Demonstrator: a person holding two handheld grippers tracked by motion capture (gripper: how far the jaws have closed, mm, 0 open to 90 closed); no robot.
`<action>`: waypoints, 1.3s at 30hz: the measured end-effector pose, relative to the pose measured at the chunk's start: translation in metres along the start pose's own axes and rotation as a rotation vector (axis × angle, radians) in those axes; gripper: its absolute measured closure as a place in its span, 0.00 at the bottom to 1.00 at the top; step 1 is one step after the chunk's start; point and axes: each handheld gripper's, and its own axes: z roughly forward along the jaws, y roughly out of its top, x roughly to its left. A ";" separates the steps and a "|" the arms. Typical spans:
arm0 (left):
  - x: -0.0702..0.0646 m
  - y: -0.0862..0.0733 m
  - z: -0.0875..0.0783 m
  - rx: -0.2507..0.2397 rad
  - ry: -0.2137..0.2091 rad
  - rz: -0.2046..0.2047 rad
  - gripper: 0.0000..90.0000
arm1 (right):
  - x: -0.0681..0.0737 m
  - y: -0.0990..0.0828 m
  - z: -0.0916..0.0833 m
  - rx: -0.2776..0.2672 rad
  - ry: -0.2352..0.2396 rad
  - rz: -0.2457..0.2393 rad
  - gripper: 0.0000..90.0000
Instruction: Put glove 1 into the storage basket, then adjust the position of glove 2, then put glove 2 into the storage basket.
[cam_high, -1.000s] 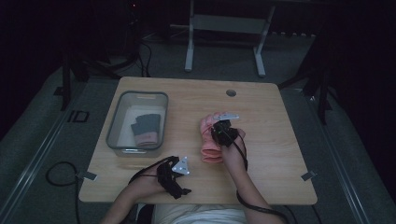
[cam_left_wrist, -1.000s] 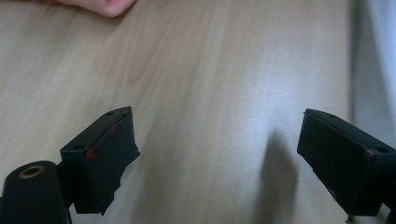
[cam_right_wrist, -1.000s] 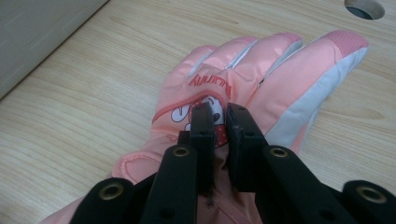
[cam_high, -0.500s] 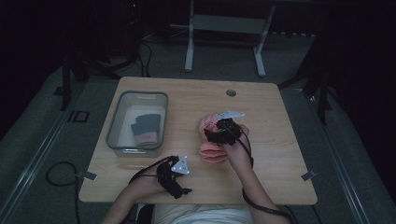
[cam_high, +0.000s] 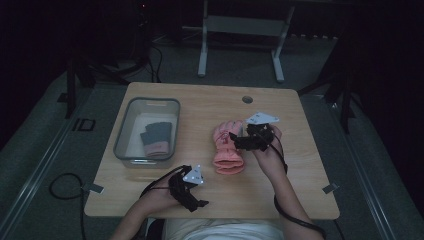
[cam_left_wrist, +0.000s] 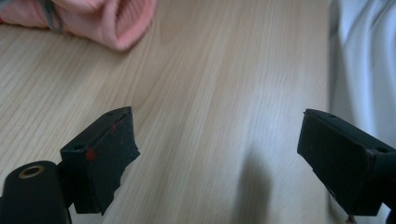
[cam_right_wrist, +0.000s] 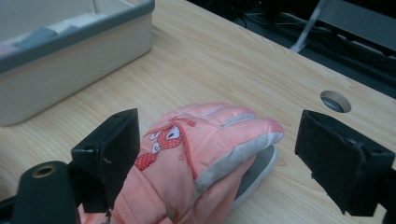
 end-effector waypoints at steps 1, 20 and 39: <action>0.001 0.000 -0.001 -0.015 0.001 -0.011 0.12 | -0.002 0.000 -0.001 -0.004 0.007 0.008 0.16; 0.017 0.064 -0.043 -0.188 0.240 -0.077 0.13 | -0.031 -0.007 -0.024 -0.023 0.156 0.072 0.13; 0.105 0.113 -0.001 -0.059 0.395 -0.322 0.41 | -0.016 -0.006 0.011 -0.007 0.097 0.052 0.61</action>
